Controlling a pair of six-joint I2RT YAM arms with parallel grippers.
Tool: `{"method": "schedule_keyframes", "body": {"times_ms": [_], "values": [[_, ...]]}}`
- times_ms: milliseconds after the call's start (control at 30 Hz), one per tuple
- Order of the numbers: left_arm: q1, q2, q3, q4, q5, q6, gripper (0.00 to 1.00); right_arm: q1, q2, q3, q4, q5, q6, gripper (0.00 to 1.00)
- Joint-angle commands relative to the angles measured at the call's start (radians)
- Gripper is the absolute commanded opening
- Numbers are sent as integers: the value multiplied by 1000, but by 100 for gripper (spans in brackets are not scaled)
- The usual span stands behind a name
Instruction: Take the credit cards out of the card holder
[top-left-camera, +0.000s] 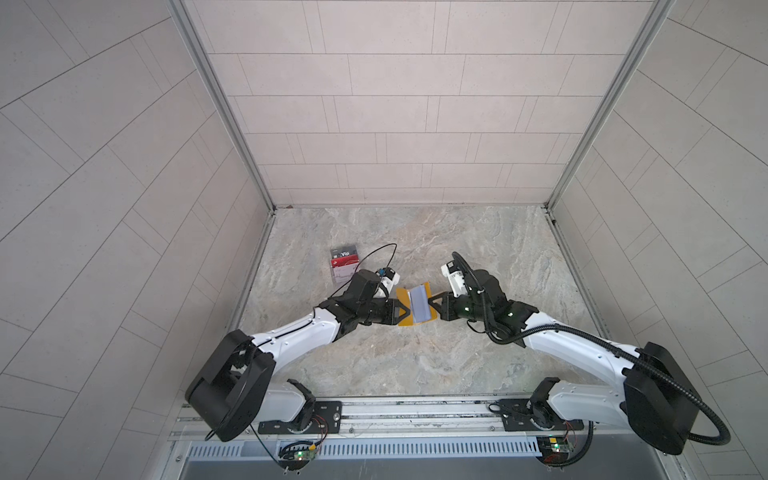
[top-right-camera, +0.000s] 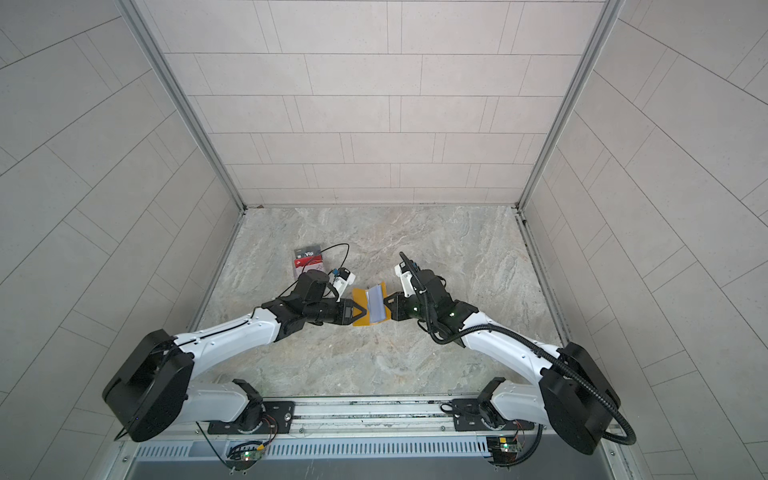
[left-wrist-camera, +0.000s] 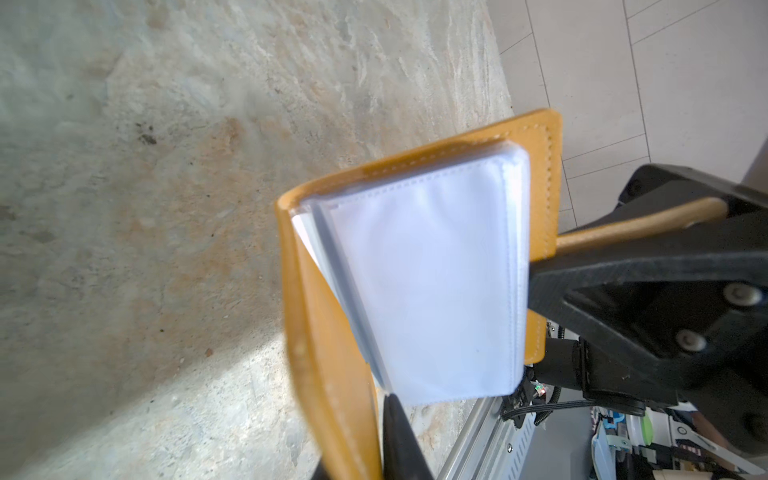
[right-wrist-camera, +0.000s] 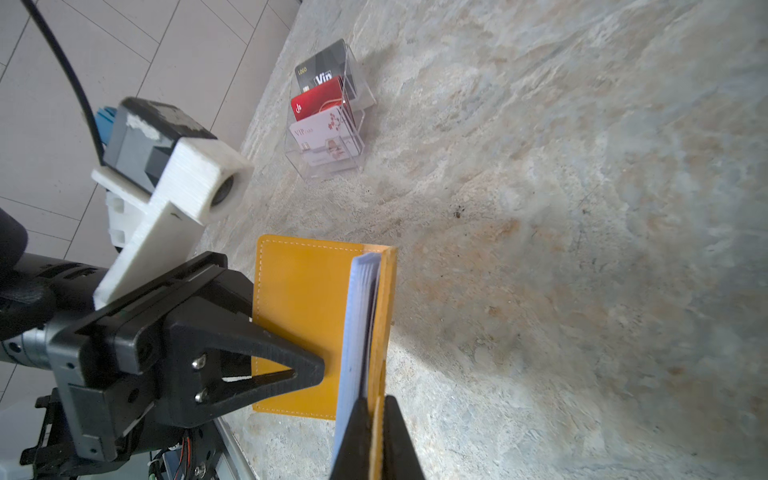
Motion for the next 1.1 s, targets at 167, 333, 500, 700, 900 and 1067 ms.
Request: {"method": "schedule_keyframes", "body": {"times_ms": [167,333,500,700,900,1067], "values": [[-4,77,-32,57,-28,19,11,3,35,-3,29,-48,16,0],[-4,120,-44,76,-37,21,19,3,79,-20,33,-57,22,0],[-5,148,-61,81,-68,33,26,5,132,-17,55,-82,35,0],[-4,199,-74,89,-101,46,29,7,158,-16,77,-69,61,0],[-4,231,-79,90,-130,59,29,8,137,-28,69,-64,58,0],[-4,250,-77,83,-146,69,32,9,110,-35,106,-81,61,0]]}}
